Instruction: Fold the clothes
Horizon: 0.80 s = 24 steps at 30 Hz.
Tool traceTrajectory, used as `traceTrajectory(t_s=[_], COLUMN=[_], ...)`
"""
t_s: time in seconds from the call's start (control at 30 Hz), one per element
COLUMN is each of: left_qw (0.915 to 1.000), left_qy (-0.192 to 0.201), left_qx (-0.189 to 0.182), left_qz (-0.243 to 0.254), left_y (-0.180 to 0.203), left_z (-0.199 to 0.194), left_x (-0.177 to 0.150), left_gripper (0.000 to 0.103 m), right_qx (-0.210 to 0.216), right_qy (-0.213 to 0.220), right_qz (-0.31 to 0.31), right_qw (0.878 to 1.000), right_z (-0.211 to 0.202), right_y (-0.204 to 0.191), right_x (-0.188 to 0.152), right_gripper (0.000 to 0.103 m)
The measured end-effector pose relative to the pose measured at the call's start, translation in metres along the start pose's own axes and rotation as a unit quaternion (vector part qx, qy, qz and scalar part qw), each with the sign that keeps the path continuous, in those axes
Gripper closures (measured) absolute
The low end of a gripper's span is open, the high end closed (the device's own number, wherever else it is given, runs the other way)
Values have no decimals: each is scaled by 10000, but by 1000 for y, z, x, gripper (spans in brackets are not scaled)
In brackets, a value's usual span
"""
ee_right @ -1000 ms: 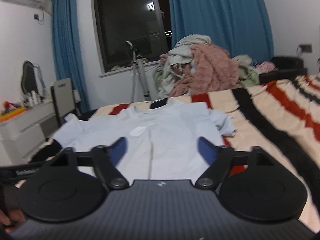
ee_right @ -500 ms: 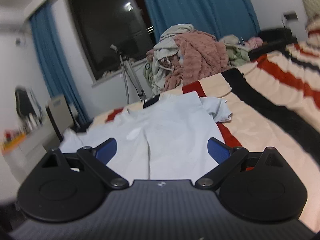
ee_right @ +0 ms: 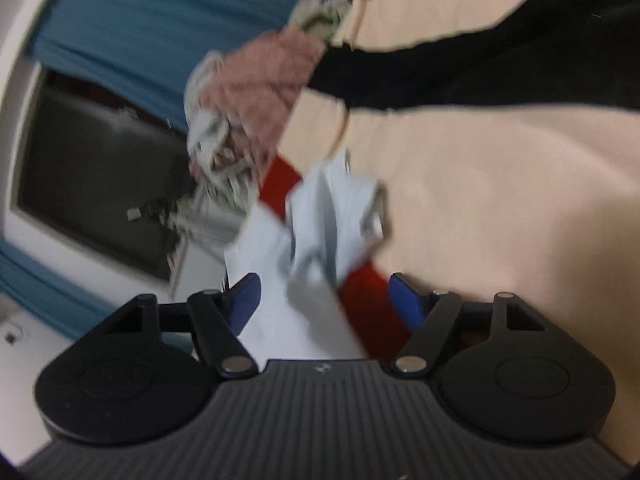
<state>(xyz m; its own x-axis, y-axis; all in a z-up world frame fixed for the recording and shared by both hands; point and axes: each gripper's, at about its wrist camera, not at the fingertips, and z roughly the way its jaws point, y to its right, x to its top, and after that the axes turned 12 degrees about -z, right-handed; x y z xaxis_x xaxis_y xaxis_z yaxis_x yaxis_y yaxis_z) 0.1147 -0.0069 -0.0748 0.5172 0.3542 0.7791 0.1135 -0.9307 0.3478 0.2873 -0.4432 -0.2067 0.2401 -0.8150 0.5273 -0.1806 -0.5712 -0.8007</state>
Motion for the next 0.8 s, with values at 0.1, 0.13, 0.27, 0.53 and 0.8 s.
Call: traceTrajectory(t_s=[0.1,0.13,0.27,0.53,0.8], left_qw=[10000,10000,9998,9989,9986], left_qy=[-27,-3,24,-316,-328], left_qx=[-75,-92,-179,-273,-381], left_qz=[-18,28,105,-189,187], left_y=[0,0,3,-8,-1], left_z=[12,14,28,56,65], left_x=[-1,-2,-6,-8,-15], left_gripper=[0,0,0,0,0], right_qx=[-45,-78,-135,-131,-1016], right_qy=[100,118,167,-384,-130], right_qz=[83,94,-170,-2112,-3082], right_qw=[9999,9999,9996,9766,9458], right_z=[31,42,83,122,114], right_y=[2,2,-3,-44,-27], right_x=[4,5,18,80,124], right_gripper=[33,35,40,90,89])
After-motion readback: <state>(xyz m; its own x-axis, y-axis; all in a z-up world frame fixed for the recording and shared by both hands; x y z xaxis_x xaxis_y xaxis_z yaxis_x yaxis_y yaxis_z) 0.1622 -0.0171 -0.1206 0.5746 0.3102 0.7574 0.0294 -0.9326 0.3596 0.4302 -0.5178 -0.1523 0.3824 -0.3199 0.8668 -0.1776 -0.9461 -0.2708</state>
